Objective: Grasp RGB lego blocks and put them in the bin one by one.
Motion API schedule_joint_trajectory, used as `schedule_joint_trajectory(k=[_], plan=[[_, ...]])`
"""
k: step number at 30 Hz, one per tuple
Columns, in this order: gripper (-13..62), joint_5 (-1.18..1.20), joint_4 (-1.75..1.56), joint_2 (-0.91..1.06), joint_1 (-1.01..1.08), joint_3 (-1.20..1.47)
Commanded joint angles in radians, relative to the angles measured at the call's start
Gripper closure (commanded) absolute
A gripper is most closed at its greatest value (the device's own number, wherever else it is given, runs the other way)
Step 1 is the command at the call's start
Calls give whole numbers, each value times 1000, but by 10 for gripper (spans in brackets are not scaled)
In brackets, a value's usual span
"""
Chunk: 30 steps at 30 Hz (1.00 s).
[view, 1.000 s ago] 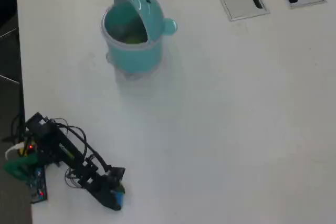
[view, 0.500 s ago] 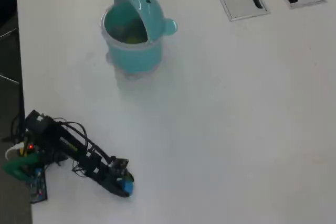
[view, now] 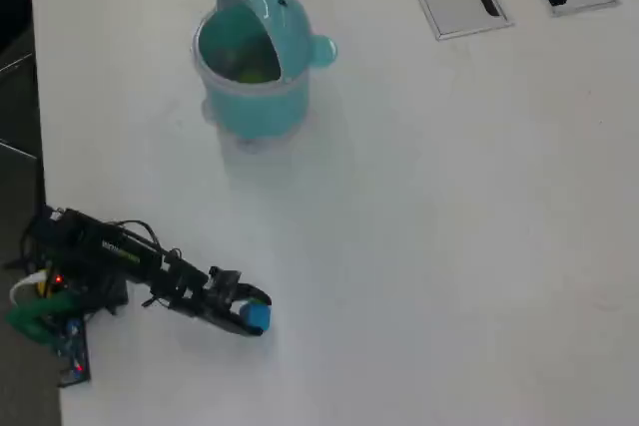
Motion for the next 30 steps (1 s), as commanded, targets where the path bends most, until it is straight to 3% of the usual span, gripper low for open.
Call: schedule_joint_trajectory(k=[1,14,16,24,30], plan=[[409,63,-26,78,-48,-31],[425,265,-61,437,-506,41],[455,264,-64,476,-588,38],[463,230,-166,494,-864,-75],[487,160,-244,359,-1054,-261]])
